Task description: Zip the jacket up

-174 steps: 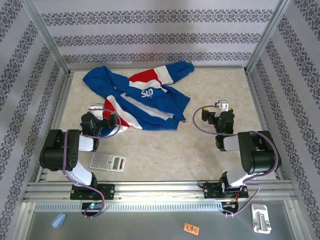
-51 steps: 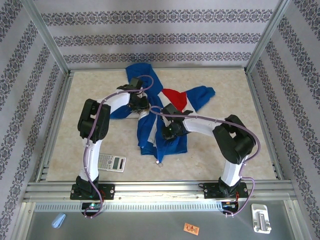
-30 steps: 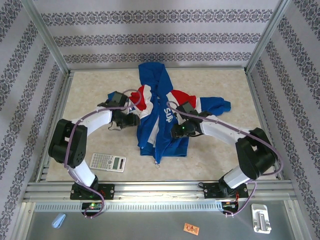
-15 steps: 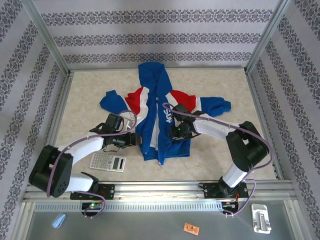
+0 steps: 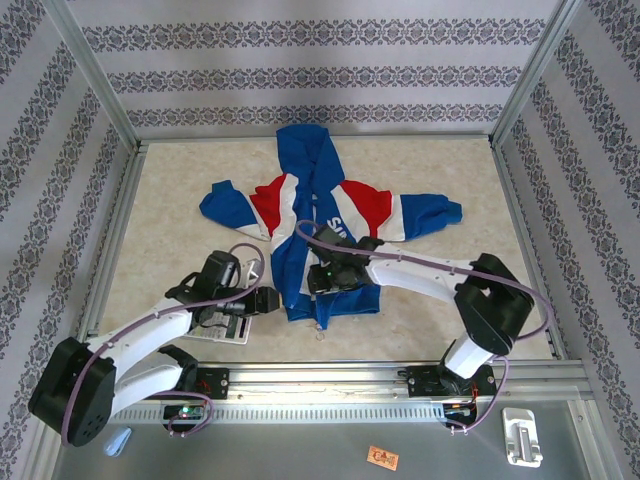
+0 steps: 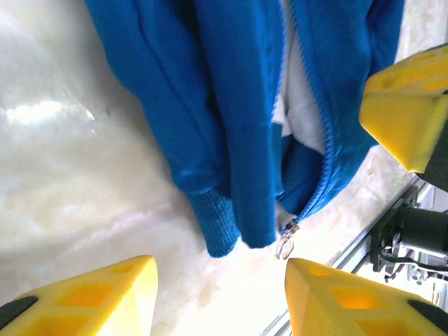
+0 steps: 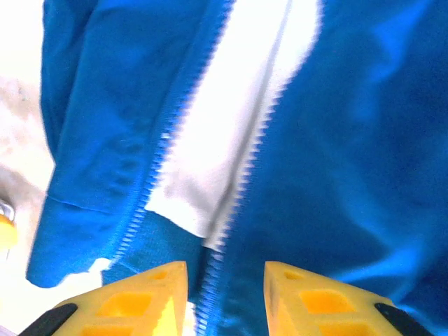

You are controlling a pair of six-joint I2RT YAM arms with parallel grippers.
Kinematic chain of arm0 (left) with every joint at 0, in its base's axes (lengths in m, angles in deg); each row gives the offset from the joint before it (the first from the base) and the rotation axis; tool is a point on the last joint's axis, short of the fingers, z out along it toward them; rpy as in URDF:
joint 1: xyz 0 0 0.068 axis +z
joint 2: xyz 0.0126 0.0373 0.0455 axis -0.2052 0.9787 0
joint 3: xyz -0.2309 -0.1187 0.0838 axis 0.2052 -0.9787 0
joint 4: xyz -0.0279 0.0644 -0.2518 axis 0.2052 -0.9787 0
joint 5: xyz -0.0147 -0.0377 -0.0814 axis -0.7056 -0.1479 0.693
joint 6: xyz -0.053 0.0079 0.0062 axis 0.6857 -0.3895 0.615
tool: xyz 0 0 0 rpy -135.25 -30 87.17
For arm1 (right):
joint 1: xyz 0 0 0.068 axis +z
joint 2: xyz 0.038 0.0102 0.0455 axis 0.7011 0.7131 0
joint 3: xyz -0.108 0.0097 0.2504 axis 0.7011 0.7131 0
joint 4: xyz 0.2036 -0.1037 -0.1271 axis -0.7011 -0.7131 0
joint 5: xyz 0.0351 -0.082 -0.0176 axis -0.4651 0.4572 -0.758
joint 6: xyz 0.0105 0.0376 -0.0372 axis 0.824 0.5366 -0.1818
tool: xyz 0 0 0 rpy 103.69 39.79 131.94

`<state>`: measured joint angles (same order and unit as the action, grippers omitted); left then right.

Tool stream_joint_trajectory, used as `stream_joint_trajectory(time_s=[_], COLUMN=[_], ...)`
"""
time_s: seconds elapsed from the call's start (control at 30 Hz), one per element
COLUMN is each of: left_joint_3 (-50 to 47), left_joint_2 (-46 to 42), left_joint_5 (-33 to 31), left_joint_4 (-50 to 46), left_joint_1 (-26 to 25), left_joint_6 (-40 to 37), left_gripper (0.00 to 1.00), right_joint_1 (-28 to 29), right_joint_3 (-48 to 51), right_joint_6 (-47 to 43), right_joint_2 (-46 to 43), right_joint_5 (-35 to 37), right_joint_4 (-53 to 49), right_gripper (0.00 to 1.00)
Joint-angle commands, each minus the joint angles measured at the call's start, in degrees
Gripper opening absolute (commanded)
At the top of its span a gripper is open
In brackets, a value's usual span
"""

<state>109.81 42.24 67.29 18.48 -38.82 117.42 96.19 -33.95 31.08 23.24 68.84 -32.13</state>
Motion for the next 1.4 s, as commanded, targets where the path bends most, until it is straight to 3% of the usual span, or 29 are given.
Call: stream_joint_trajectory(time_s=[0.0, 0.17, 0.23, 0.3, 0.37, 0.53, 0.63, 0.77, 1.03, 1.2, 1.37], left_joint_3=[-0.89, -0.1, -0.18, 0.34, 0.65, 0.63, 1.78, 4.21, 5.28, 4.75, 3.44], left_joint_2=[3.06, 7.24, 7.58, 6.85, 5.57, 4.16, 4.94, 7.66, 7.8, 7.85, 8.12], left_joint_5=[0.03, 0.37, 0.46, -0.23, -1.58, -0.9, -1.55, 0.45, 2.65, 3.69, 4.14], left_joint_4=[7.73, 11.35, 12.8, 10.92, 9.29, 9.82, 8.34, 8.23, 9.24, 9.7, 12.43], left_joint_1=[-2.12, -2.88, -2.91, -2.82, -2.89, -2.81, -2.84, -2.83, -2.85, -2.82, -2.84], left_joint_6=[3.3, 4.18, 4.78, 3.69, 3.07, 4.14, 3.07, 2.52, 6.12, 8.23, 10.55], left_gripper=[0.51, 0.42, 0.29, 0.1, 0.0, 0.0, 0.05, 0.0, 0.0, 0.0, 0.0], right_joint_1=[1.14, 1.23, 1.08, 0.97, 0.89, 0.37, 0.09, 0.0, -1.86, -3.23, -3.08], right_joint_3=[-1.79, 1.14, 1.93, 2.31, 2.96, 6.2, 7.42, 7.31, 10.0, 10.98, 10.41], right_joint_6=[2.88, 4.21, 4.49, 4.69, 4.86, 6.14, 7.08, 7.77, 8.97, 10.6, 12.75], right_joint_2=[3.08, 3.76, 4.16, 4.7, 4.84, 4.67, 5.23, 6.33, -1.48, -5.31, -3.8], right_joint_5=[0.4, -0.71, -1.53, -2.46, -2.92, -4.68, -5.98, -7.41, -4.63, -5.3, -8.36], right_joint_4=[2.27, 7.09, 8.82, 10.05, 10.82, 14.8, 17.42, 19.23, 19.95, 20.56, 24.02], right_gripper=[0.31, 0.14, 0.12, 0.1, 0.09, 0.09, 0.09, 0.11, 0.31, 0.36, 0.41])
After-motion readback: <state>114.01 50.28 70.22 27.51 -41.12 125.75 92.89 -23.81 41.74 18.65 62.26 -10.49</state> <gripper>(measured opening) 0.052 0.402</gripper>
